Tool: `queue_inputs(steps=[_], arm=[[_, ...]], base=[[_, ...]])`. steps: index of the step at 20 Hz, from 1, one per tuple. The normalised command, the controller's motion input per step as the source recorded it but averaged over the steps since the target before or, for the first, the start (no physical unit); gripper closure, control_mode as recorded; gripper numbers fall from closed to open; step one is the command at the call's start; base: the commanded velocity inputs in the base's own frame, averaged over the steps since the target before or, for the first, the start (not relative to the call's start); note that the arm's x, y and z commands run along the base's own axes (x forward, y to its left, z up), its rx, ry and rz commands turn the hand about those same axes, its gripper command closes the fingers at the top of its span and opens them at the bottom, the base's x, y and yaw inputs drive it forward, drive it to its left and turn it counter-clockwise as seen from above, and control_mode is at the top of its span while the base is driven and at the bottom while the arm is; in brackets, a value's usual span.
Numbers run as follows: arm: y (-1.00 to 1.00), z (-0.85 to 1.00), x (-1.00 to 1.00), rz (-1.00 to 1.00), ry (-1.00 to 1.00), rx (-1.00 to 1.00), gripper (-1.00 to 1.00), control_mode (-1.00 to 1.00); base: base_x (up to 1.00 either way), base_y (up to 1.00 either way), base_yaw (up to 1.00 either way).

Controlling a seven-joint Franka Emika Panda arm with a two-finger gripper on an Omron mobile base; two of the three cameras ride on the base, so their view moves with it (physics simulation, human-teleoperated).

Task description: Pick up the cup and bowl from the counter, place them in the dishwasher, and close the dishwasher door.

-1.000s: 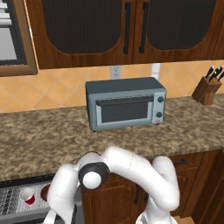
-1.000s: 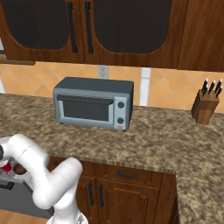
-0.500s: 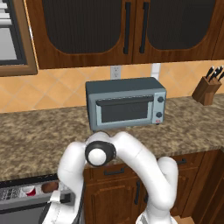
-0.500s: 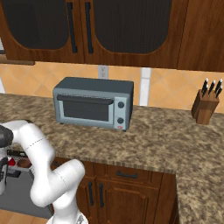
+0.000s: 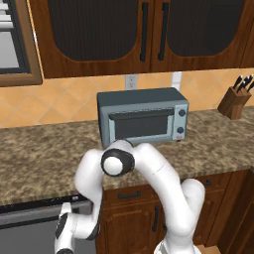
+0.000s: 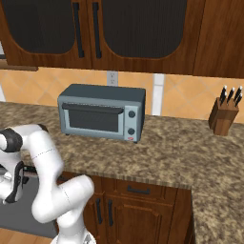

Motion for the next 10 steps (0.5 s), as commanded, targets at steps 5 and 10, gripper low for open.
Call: queue_inputs(steps=[5,10], arm=[[-0.38,-0.08,0.62,0.12,0.01,0.0,-1.0,-1.0],[-0.54,-0.28,0.87,0.14,0.0,0.0,-1.0,-1.0]], base=[[0.0,0.0,0.0],[0.0,0.0,0.0]])
